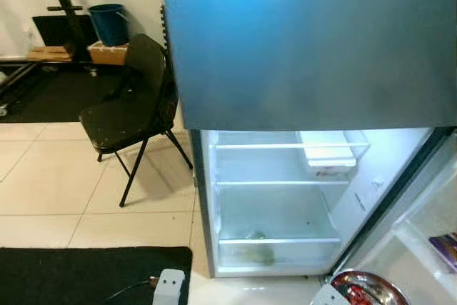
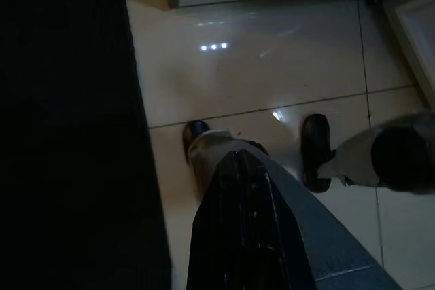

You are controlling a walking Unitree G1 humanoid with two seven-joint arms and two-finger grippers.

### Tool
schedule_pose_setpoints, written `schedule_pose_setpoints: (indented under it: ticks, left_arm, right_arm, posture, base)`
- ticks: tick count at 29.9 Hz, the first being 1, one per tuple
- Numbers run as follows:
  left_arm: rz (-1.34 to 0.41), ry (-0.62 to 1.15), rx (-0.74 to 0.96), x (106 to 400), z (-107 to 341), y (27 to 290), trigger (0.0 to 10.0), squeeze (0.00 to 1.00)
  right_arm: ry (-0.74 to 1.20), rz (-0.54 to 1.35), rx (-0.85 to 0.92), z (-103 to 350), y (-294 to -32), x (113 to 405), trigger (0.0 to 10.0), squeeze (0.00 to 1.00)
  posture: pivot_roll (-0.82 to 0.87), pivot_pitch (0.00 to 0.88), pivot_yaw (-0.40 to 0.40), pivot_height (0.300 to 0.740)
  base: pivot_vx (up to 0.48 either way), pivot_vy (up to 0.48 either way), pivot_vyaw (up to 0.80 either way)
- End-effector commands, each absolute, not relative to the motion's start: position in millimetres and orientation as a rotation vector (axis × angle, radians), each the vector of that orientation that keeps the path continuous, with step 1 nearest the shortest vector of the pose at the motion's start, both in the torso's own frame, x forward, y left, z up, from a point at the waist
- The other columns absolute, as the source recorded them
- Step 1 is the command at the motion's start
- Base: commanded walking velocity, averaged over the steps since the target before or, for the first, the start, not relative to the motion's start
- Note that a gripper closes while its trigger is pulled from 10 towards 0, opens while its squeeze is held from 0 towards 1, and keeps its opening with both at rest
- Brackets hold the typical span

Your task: Restocking fridge

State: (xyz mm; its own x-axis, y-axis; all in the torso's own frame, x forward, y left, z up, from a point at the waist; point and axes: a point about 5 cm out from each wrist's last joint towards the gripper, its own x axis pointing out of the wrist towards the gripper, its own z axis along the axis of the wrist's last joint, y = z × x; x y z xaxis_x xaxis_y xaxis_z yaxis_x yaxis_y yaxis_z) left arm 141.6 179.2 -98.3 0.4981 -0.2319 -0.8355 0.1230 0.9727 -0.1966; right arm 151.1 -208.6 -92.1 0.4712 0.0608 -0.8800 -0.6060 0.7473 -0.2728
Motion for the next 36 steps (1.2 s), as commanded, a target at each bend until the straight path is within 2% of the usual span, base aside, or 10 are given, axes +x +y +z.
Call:
schedule_pose_setpoints:
  ticks: [1, 9, 19, 26, 30, 36]
  left_arm:
    - [-0.2, 1.024, -0.113, 143, -98, 181, 10.0, 0.0]
    - [-0.202, 1.014, -0.098, 147, -96, 183, 10.0, 0.0]
    - [-0.201, 0.995, -0.097, 152, -94, 182, 10.0, 0.0]
    - [-0.223, 0.899, -0.044, 172, -85, 179, 10.0, 0.0]
    - [-0.223, 0.784, 0.02, 201, -69, 181, 10.0, 0.0]
    - [-0.239, 0.714, 0.039, 218, -58, 181, 10.0, 0.0]
  right_arm:
    - [1.013, 0.432, -0.617, -93, -211, 148, 10.0, 0.0]
    - [0.948, 0.468, -0.634, -88, -204, 161, 10.0, 0.0]
    - [0.833, 0.554, -0.606, -78, -182, 184, 10.0, 0.0]
    - [0.735, 0.61, -0.621, -66, -164, 208, 10.0, 0.0]
    - [0.638, 0.646, -0.652, -51, -150, 233, 10.0, 0.0]
    - [0.596, 0.679, -0.684, -43, -141, 243, 10.0, 0.0]
  posture:
    - [-0.03, 0.0, -0.012, 0.74]
    - [-0.03, 0.0, -0.008, 0.74]
    - [-0.03, 0.0, -0.012, 0.74]
    - [-0.02, 0.0, -0.013, 0.74]
    - [-0.02, 0.0, -0.013, 0.74]
    - [-0.02, 0.0, -0.015, 0.74]
  base:
    - [0.0, 0.0, 0.0]
    - [0.0, 0.0, 0.0]
    - [0.0, 0.0, 0.0]
    - [0.0, 0.0, 0.0]
    - [0.0, 0.0, 0.0]
    - [0.0, 0.0, 0.0]
